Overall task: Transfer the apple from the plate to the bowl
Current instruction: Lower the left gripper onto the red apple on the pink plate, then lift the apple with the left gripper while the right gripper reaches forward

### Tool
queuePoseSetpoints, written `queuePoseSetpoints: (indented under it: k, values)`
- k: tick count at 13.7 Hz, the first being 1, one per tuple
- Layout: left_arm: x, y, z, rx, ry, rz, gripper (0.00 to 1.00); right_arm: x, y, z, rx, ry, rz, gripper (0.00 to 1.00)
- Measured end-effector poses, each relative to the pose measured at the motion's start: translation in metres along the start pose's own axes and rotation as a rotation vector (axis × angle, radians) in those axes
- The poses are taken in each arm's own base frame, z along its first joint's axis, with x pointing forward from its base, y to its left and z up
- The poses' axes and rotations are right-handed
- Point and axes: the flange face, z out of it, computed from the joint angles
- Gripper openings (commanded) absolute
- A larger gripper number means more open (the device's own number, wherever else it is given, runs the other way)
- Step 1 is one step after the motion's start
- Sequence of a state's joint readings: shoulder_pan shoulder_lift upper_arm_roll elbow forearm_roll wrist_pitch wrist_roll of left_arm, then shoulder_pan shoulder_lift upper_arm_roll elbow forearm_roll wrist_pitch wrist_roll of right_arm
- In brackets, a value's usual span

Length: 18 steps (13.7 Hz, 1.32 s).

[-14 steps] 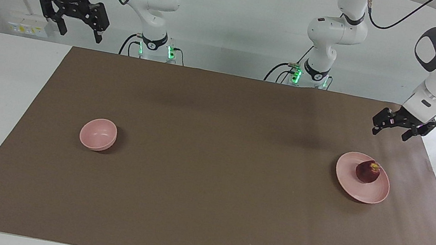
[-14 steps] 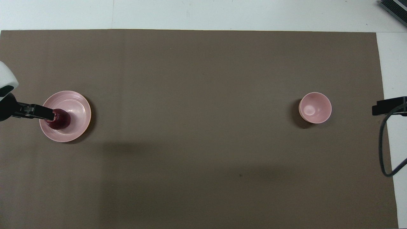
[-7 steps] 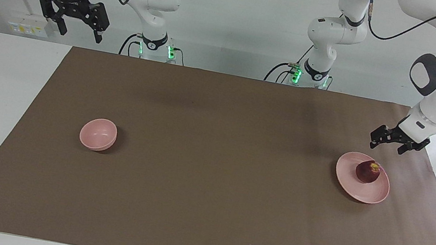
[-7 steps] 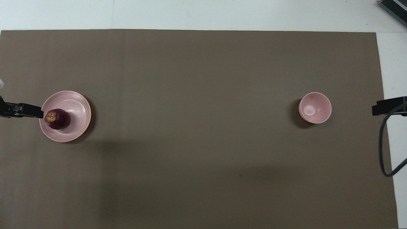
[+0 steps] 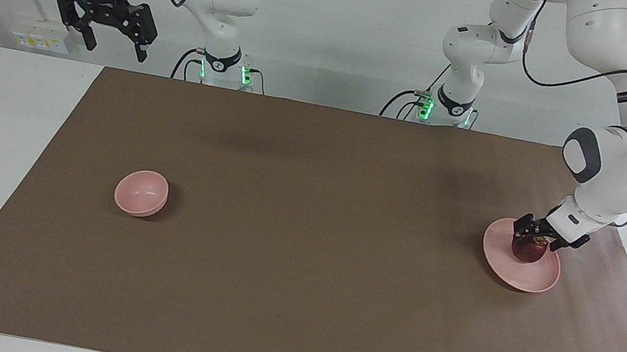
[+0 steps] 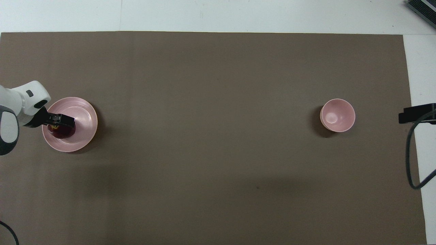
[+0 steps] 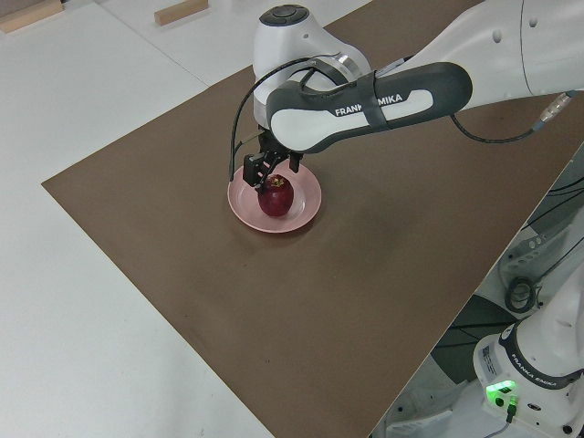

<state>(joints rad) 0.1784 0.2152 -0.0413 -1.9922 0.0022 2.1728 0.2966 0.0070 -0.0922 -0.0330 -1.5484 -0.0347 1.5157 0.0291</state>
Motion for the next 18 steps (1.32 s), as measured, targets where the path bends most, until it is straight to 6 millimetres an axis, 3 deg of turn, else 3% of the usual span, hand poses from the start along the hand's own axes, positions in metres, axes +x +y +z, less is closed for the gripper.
queuePoseSetpoints:
  k: [3, 9, 10, 11, 12, 13, 14, 18]
  values:
    - [-0.005, -0.008, 0.01, 0.003, 0.009, 0.009, 1.0, 0.0, 0.0, 0.0, 0.0, 0.0, 0.0, 1.0]
    - [-0.011, -0.002, 0.028, 0.006, 0.023, 0.016, 1.0, 0.0, 0.0, 0.0, 0.0, 0.0, 0.0, 1.0]
    - [-0.011, -0.002, 0.028, 0.006, 0.023, 0.016, 0.86, 0.0, 0.0, 0.0, 0.0, 0.0, 0.0, 1.0]
    - [-0.011, -0.001, 0.029, 0.005, 0.023, 0.017, 0.62, 0.0, 0.0, 0.0, 0.0, 0.0, 0.0, 1.0]
    - [-0.011, -0.001, 0.029, 0.005, 0.022, 0.018, 0.45, 0.0, 0.0, 0.0, 0.0, 0.0, 0.0, 1.0]
    - [-0.011, -0.001, 0.027, 0.006, 0.024, 0.017, 0.15, 0.0, 0.0, 0.0, 0.0, 0.0, 0.0, 1.0]
    - [-0.012, 0.0, 0.027, 0.003, 0.016, 0.015, 0.0, 0.0, 0.0, 0.0, 0.0, 0.0, 0.0, 1.0]
    - [-0.02, -0.005, 0.024, -0.026, -0.08, -0.022, 0.0, 0.0, 0.0, 0.0, 0.0, 0.0, 0.0, 1.0]
